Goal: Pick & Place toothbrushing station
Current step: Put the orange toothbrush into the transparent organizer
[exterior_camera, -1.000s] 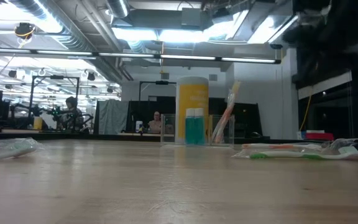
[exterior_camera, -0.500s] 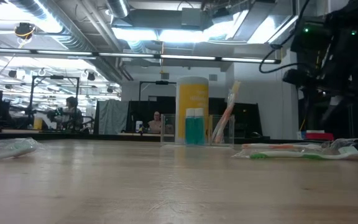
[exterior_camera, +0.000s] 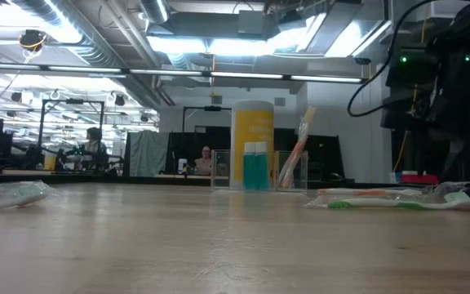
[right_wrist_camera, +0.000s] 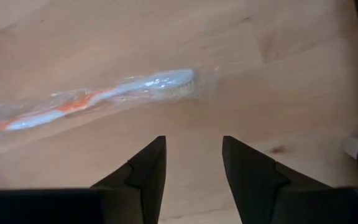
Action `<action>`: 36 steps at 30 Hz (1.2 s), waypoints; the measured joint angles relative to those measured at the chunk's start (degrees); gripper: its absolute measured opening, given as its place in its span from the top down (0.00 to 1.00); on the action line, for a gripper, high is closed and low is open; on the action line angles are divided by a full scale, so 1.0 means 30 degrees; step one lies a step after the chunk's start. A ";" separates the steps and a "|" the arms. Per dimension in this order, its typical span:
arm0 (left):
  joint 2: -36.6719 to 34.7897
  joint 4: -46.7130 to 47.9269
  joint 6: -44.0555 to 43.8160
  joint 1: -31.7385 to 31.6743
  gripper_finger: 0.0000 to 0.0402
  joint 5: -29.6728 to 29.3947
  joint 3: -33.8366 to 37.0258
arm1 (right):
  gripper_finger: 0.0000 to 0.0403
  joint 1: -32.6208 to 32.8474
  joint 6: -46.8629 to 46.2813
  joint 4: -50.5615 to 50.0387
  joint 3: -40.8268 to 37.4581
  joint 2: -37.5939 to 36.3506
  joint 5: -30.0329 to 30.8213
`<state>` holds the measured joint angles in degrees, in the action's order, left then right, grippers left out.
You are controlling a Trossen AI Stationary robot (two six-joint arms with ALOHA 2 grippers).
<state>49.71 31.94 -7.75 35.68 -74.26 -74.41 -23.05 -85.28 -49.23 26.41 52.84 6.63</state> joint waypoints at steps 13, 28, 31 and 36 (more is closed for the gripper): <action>0.0000 -0.0025 0.0000 0.0002 0.52 0.0211 0.0000 | 0.61 -0.1082 -0.0939 0.2699 -0.1570 0.0218 0.0997; -0.0044 -0.0262 0.0007 0.0000 0.52 0.0204 0.0000 | 0.75 -0.1078 -0.1296 0.3495 -0.1660 0.1092 0.2550; -0.0044 -0.0282 0.0007 0.0003 0.52 0.0197 0.0000 | 0.83 -0.1078 -0.0885 0.4427 -0.1660 0.1412 0.2506; -0.0044 -0.0311 0.0007 0.0003 0.52 0.0197 0.0000 | 0.96 -0.1074 -0.0772 0.5265 -0.1660 0.2164 0.2502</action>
<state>49.58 31.01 -7.73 35.69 -73.67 -74.41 -26.27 -87.59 -33.43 21.43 59.33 14.14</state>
